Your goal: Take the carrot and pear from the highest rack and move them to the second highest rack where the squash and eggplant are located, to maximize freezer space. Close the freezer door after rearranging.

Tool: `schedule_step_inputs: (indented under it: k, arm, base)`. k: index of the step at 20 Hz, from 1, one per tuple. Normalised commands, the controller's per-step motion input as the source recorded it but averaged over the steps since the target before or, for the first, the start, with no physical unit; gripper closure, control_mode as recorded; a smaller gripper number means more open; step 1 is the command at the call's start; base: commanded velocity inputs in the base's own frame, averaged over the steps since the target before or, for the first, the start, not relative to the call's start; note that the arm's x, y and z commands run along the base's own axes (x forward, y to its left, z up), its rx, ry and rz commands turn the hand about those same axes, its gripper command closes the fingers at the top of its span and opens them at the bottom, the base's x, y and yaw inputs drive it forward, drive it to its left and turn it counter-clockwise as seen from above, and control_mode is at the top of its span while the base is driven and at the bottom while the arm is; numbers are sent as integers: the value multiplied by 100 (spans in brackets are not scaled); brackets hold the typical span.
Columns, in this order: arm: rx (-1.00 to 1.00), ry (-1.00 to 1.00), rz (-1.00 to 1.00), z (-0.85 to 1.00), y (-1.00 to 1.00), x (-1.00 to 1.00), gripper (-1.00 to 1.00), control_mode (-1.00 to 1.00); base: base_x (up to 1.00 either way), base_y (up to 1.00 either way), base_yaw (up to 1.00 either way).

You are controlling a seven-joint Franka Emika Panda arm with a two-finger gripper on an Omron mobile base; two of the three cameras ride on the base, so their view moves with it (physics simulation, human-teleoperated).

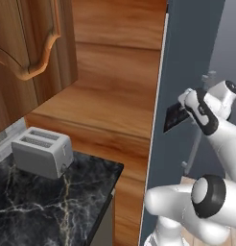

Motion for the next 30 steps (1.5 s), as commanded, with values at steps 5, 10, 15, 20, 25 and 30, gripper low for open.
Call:
schedule_step_inputs:
  k: [5, 10, 15, 20, 25, 30]
  arm:
    - [21, 0, 45, -10, 0, 71, -100, -100]
    - [16, 0, 51, -7, 12, 46, -100, -100]
    - [9, 0, 39, -6, 31, 14, -100, -100]
    - [9, 0, 32, -14, 38, 5, -100, -100]
    - [5, 0, 25, -17, 39, 0, -100, -100]
    - [0, 0, 22, -20, 37, -1, -100, -100]
  base:
    - [0, 0, 0]
    - [0, 0, 0]
    - [0, 0, 0]
    - [0, 0, 0]
    - [0, 0, 0]
    - [0, 0, 0]
